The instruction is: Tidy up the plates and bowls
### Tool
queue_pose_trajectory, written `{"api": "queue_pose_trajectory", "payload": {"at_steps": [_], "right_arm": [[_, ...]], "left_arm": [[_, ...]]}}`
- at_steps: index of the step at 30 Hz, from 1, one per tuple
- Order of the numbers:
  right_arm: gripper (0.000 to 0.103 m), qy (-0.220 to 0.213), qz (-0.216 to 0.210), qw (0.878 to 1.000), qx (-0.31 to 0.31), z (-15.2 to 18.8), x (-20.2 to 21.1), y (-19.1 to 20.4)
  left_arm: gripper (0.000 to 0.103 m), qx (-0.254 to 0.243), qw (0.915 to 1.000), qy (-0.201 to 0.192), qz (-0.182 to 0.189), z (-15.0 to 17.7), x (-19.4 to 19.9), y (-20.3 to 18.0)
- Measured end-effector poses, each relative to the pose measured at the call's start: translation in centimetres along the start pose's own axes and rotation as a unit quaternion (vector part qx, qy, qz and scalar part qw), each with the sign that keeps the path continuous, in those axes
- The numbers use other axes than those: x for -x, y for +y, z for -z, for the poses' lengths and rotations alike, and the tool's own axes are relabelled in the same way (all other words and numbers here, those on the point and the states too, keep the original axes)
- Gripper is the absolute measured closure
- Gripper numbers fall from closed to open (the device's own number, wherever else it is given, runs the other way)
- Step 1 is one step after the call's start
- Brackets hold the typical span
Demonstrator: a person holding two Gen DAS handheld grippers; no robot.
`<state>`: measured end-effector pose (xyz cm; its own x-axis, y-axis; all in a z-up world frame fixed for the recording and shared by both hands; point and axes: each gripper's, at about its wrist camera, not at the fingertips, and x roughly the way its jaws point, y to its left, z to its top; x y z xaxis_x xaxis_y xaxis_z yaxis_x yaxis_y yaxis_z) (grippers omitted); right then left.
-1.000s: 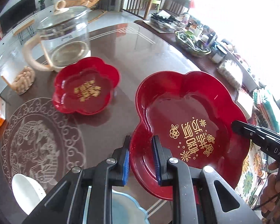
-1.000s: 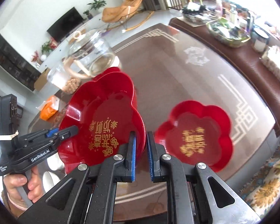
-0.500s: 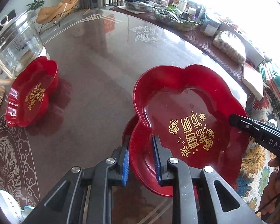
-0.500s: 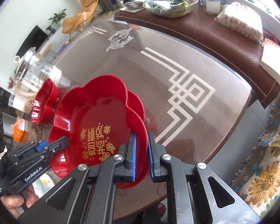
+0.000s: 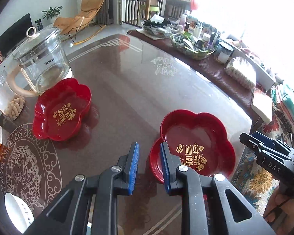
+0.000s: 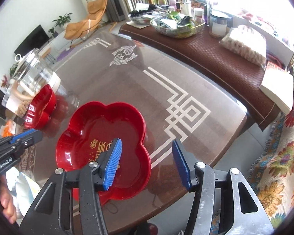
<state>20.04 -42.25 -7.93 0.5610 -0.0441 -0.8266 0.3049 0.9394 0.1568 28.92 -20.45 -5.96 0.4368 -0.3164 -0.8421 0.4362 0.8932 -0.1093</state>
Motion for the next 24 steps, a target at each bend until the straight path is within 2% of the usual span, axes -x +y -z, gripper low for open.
{"api": "queue_pose_trajectory", "payload": {"at_steps": [4, 6, 8, 9, 10, 14, 18, 20, 22, 24], "right_arm": [[0.043, -0.066, 0.010, 0.997, 0.031, 1.5, 4.5, 2.0], [0.031, -0.108, 0.010, 0.993, 0.052, 3.1, 7.1, 3.7], [0.029, -0.136, 0.006, 0.988, 0.070, 5.1, 9.1, 5.5], [0.029, -0.140, 0.002, 0.987, 0.077, 6.0, 9.6, 6.4], [0.029, -0.138, -0.003, 0.987, 0.081, 6.8, 9.9, 7.3], [0.029, -0.113, -0.026, 0.989, 0.091, 9.8, 9.5, 10.6], [0.029, -0.071, -0.031, 0.990, 0.119, 11.4, 8.7, 13.4], [0.029, -0.064, -0.017, 0.990, 0.127, 11.7, 8.9, 14.4], [0.029, -0.068, 0.019, 0.989, 0.132, 11.5, 9.5, 15.3], [0.029, -0.100, 0.068, 0.982, 0.142, 11.3, 10.8, 16.4]], "left_arm": [[0.080, -0.002, 0.9964, -0.085, 0.004, 3.2, 6.2, 1.2], [0.079, 0.020, 0.9902, -0.136, 0.027, 5.6, 9.0, 2.5], [0.050, 0.056, 0.9813, -0.173, 0.063, 8.3, 10.8, 4.2], [0.008, 0.080, 0.9788, -0.175, 0.070, 9.4, 11.2, 5.0], [0.000, 0.104, 0.9769, -0.176, 0.062, 10.5, 11.6, 5.7], [0.000, 0.139, 0.9783, -0.141, 0.062, 13.4, 12.1, 7.8], [0.000, 0.209, 0.9668, -0.144, 0.031, 15.2, 14.0, 12.4], [0.000, 0.243, 0.9583, -0.150, 0.017, 15.7, 14.7, 15.1], [0.000, 0.276, 0.9475, -0.161, 0.000, 16.6, 15.1, 17.7], [0.000, 0.293, 0.9398, -0.174, -0.027, 17.5, 15.4, 19.3]]}}
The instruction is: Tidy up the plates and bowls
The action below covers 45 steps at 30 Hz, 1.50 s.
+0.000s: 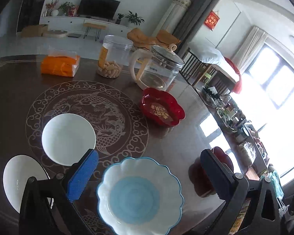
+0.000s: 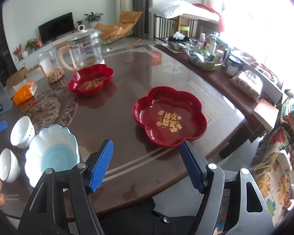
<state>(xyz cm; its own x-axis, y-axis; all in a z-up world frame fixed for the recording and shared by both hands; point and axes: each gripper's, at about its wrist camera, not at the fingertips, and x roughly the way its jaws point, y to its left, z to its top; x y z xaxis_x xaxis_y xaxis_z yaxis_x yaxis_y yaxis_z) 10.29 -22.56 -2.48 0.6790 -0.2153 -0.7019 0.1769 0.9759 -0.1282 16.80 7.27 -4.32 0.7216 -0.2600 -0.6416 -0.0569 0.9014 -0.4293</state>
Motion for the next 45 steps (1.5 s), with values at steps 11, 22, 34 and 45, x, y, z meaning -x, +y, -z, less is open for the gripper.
{"api": "queue_pose_trajectory", "payload": {"at_steps": [11, 22, 34, 45], "right_arm": [[0.018, 0.004, -0.186, 0.983, -0.002, -3.3, -3.8, 1.9], [0.018, 0.008, -0.147, 0.989, 0.027, -12.9, -12.1, 6.8], [0.018, 0.053, -0.170, 0.983, 0.035, -13.6, -16.9, 8.9], [0.018, 0.093, -0.170, 0.980, 0.040, -14.6, -20.4, 10.1]], "left_arm": [[0.000, -0.062, 0.9946, 0.075, -0.037, -4.3, -4.3, 0.2], [0.000, -0.123, 0.9831, 0.048, -0.127, -10.4, -15.1, -5.4], [0.000, -0.160, 0.9721, 0.056, -0.162, -9.8, -19.0, -6.0], [0.000, -0.144, 0.9731, 0.097, -0.151, -11.1, -22.5, -4.8]]}}
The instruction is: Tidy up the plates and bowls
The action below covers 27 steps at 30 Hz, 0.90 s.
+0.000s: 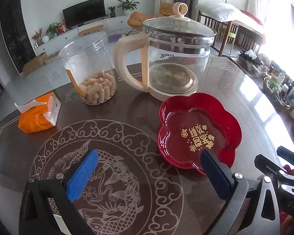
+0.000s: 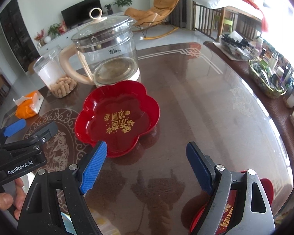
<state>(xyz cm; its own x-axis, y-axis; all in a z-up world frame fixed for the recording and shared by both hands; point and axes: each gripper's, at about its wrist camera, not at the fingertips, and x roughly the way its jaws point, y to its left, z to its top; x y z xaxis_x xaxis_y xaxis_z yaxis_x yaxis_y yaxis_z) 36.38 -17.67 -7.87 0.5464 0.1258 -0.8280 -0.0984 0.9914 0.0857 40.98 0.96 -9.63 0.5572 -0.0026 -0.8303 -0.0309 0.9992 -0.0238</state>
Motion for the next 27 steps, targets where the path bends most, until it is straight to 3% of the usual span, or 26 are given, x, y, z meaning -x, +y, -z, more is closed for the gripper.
{"api": "queue_pose_trajectory", "payload": {"at_steps": [4, 6, 9, 11, 14, 15, 16, 17, 18, 22, 27], "right_arm": [[0.018, 0.030, -0.020, 0.999, -0.040, -1.3, -2.4, -2.1], [0.018, 0.061, -0.043, 0.995, -0.061, -2.0, -4.2, -3.3], [0.018, 0.072, -0.057, 0.991, -0.093, -2.8, -6.1, -4.3], [0.018, 0.081, -0.075, 0.988, -0.111, -3.1, -7.5, -4.5], [0.020, 0.101, -0.082, 0.984, -0.124, -3.1, -9.7, -4.2], [0.023, 0.107, -0.074, 0.984, -0.121, -3.0, -10.3, -4.0], [0.030, 0.112, -0.069, 0.984, -0.118, -2.8, -10.6, -3.8], [0.068, 0.118, -0.074, 0.983, -0.118, -2.5, -11.0, -3.7], [0.078, 0.119, -0.093, 0.980, -0.127, -2.2, -11.1, -3.8], [0.080, 0.114, -0.084, 0.984, -0.109, -1.3, -9.0, -3.3], [0.080, 0.087, -0.096, 0.985, -0.113, 0.1, -3.3, -5.1]], "left_arm": [[0.000, 0.020, 0.9984, 0.047, 0.024, -1.8, -3.9, 1.3], [0.002, 0.011, 0.9971, 0.073, 0.018, -2.3, -6.1, 1.2], [0.008, -0.001, 0.9958, 0.091, 0.011, -2.7, -8.2, 0.5], [0.014, -0.006, 0.9951, 0.097, 0.017, -2.8, -9.1, -0.1], [0.039, -0.004, 0.9941, 0.107, 0.017, -2.6, -10.3, -0.6], [0.062, 0.000, 0.9934, 0.113, 0.018, -2.5, -10.7, -0.6], [0.074, 0.005, 0.9928, 0.116, 0.030, -2.3, -10.9, -0.6], [0.080, 0.009, 0.9927, 0.114, 0.040, -2.1, -11.0, -0.6], [0.087, 0.007, 0.9928, 0.111, 0.042, -1.8, -10.9, -0.7], [0.088, -0.009, 0.9949, 0.085, 0.054, -0.8, -8.2, -1.4], [0.088, -0.030, 0.9924, 0.064, 0.101, 0.3, -1.8, -3.4]]}}
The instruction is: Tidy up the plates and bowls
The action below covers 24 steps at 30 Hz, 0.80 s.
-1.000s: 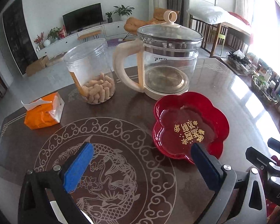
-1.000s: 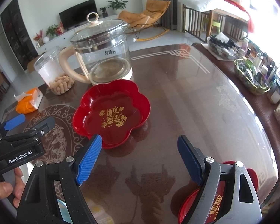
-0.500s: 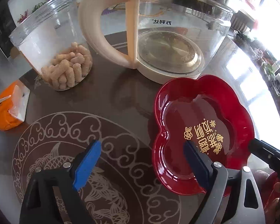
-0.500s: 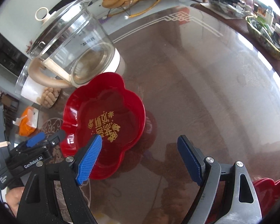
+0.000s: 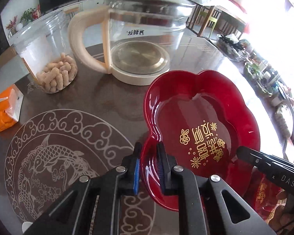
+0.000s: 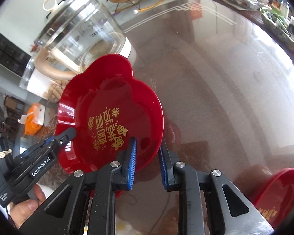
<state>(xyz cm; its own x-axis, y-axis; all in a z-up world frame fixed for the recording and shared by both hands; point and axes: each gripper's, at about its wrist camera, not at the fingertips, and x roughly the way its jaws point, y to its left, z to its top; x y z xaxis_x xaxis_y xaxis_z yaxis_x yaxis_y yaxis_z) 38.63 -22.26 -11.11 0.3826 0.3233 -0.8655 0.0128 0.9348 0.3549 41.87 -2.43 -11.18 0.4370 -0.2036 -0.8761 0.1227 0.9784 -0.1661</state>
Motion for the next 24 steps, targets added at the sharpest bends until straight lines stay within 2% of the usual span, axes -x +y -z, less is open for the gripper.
{"api": "queue_pose_trajectory", "payload": {"at_steps": [6, 10, 13, 18, 24], "right_arm": [[0.079, -0.029, 0.010, 1.000, -0.003, 4.1, 9.6, -3.3], [0.078, -0.038, 0.046, 0.998, -0.022, 6.9, 14.4, -6.7], [0.078, -0.041, 0.076, 0.995, -0.039, 8.5, 16.1, -9.4], [0.076, -0.039, 0.096, 0.992, -0.078, 10.5, 16.1, -13.6], [0.076, -0.034, 0.101, 0.989, -0.106, 12.5, 14.6, -16.7]], "left_arm": [[0.088, -0.056, 0.9971, -0.021, 0.048, 2.8, 6.1, -7.9], [0.088, -0.090, 0.9926, -0.021, 0.078, 5.4, 7.2, -13.9], [0.088, -0.109, 0.9902, -0.009, 0.088, 7.2, 6.6, -17.4], [0.088, -0.141, 0.9871, 0.010, 0.074, 9.1, 4.4, -21.5], [0.088, -0.197, 0.9802, 0.019, 0.018, 10.5, 1.5, -24.4]]}}
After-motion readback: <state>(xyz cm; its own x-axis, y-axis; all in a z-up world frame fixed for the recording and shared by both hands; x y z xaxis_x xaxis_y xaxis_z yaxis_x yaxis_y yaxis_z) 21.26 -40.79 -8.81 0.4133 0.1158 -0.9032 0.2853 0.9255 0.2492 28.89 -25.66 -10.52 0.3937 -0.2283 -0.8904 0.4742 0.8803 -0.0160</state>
